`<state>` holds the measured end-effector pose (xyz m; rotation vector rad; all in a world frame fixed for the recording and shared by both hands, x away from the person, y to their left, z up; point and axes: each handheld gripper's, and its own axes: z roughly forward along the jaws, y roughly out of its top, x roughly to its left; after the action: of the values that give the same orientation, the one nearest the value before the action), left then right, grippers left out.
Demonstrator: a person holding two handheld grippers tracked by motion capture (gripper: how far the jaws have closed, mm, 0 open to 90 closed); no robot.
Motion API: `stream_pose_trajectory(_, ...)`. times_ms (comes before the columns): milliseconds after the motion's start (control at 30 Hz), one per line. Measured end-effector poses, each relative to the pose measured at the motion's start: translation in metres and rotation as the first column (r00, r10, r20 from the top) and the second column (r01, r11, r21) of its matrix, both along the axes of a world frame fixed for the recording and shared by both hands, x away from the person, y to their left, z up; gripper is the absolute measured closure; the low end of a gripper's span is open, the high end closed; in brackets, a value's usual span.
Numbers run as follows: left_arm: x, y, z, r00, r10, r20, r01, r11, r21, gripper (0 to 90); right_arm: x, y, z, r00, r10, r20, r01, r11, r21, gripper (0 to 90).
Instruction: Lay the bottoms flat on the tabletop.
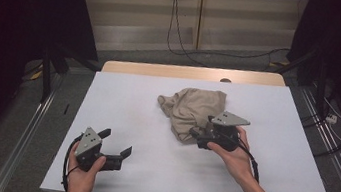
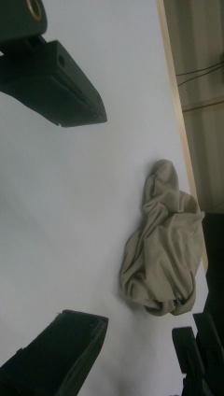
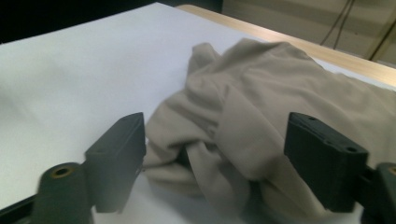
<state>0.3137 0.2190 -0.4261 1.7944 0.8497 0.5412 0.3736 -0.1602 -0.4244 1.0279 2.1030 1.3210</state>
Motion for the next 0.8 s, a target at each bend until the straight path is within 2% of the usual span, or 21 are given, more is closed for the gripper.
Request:
stream_pose_trajectory(167,0.0,0.0,0.0,1.0,0.0,-0.002,0.0,1.0,-0.001,3.9,0.008,0.014,-0.001,0.9982,0.054,-0.026,-0.054,0.998,-0.029,26.7)
stream_pose_trajectory(200,0.0,0.0,0.0,1.0,-0.001,-0.003,0.001,1.0,0.001,4.0,0.01,0.021,-0.004,0.9967,0.069,-0.042,-0.072,0.996,-0.061,28.0)
stream_pose_trajectory(233,0.0,0.0,0.0,1.0,-0.001,-0.003,0.001,1.0,0.001,4.0,0.01,0.021,-0.004,0.9967,0.069,-0.042,-0.072,0.996,-0.061,28.0)
stream_pose_trajectory(267,0.0,0.0,0.0,1.0,-0.003,-0.005,0.003,1.0,0.002,4.0,0.014,0.026,-0.009,0.994,0.083,-0.072,-0.089,0.992,-0.088,27.7)
stream_pose_trajectory(333,0.0,0.0,0.0,1.0,-0.005,-0.002,0.005,1.0,0.001,4.0,0.019,0.028,-0.016,0.9946,0.069,-0.078,-0.079,0.989,-0.127,25.6)
stream_pose_trajectory(367,0.0,0.0,0.0,1.0,-0.005,-0.002,0.005,1.0,0.001,4.0,0.019,0.028,-0.016,0.9946,0.069,-0.078,-0.079,0.989,-0.127,25.6)
stream_pose_trajectory(400,0.0,0.0,0.0,1.0,-0.005,-0.005,0.005,1.0,0.004,4.0,0.023,0.028,-0.022,0.9941,0.048,-0.097,-0.061,0.988,-0.14,22.0)
stream_pose_trajectory(567,0.001,-0.001,-0.001,0.9999,-0.005,-0.01,0.005,1.0,0.007,3.9,0.033,0.033,-0.029,0.9913,0.043,-0.125,-0.063,0.984,-0.164,11.4)
stream_pose_trajectory(700,0.0,-0.001,-0.001,0.9999,-0.009,-0.012,0.009,1.0,0.003,3.9,0.044,0.04,-0.032,0.9911,0.029,-0.13,-0.056,0.976,-0.212,7.3)
stream_pose_trajectory(800,0.0,-0.001,-0.001,0.9999,-0.009,-0.013,0.009,1.0,0.003,3.9,0.049,0.041,-0.037,0.9898,0.021,-0.141,-0.052,0.974,-0.22,6.0)
